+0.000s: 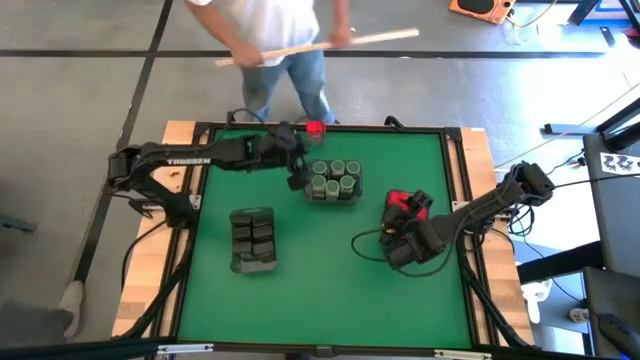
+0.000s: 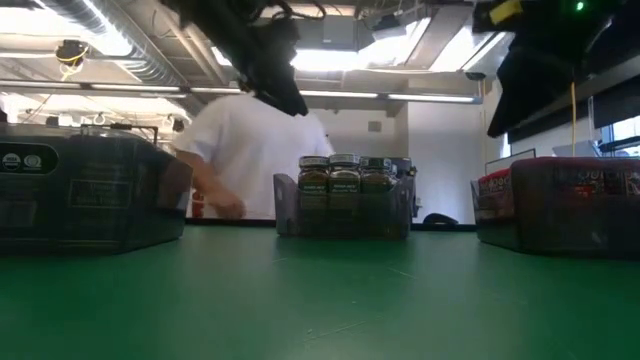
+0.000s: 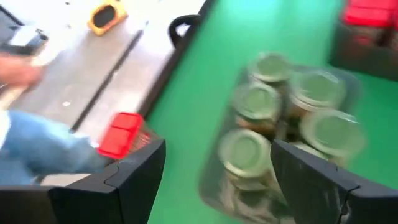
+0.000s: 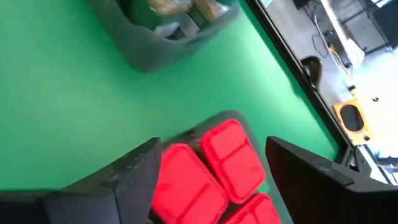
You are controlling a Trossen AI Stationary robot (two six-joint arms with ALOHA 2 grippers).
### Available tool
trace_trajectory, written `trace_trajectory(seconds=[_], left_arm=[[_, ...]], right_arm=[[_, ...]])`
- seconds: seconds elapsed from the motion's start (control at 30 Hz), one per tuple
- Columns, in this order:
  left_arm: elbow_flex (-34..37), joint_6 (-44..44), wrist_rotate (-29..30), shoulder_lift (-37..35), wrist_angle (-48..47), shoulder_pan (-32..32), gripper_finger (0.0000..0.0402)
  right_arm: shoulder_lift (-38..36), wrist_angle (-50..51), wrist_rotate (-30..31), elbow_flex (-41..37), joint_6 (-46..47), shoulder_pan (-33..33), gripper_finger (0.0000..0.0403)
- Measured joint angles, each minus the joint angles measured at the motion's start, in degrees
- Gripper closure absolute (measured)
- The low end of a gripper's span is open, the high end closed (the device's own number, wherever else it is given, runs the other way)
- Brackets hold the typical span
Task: Sort spices by type
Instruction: Put the red seasoning can into the right black bin
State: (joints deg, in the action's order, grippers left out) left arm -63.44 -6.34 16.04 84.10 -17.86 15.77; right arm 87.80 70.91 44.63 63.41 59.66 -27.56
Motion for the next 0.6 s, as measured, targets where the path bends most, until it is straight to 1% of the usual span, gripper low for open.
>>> trace_trajectory(seconds=[0.07,0.13,0.33,0.47,0.53,0.6], left_arm=[[0.00,-1.74,-0.95,0.82,2.09,2.67,0.0112],[-0.04,-3.20,-3.26,2.07,5.68,5.51,0.0112],[-0.89,-4.41,-10.45,8.99,12.09,13.61,0.0112],[-7.38,-5.02,-15.71,15.83,11.00,18.17,0.0112],[-11.59,-6.72,-16.74,19.65,9.64,19.80,0.0112],[-16.05,-8.64,-16.98,23.49,5.72,21.30,0.0112]], right_arm=[[-1.14,-0.28,-0.13,-1.87,-0.21,1.25,0.0113],[-2.95,-0.43,-0.68,-3.49,-1.26,2.61,0.0113],[-9.32,-1.78,0.32,-7.10,-5.10,6.51,0.0113],[-12.63,-3.79,0.29,-8.28,-9.95,9.05,0.0113],[-13.72,-5.57,0.36,-8.68,-12.67,10.13,0.0113],[-14.36,-6.47,0.40,-9.09,-14.97,10.95,0.0114]])
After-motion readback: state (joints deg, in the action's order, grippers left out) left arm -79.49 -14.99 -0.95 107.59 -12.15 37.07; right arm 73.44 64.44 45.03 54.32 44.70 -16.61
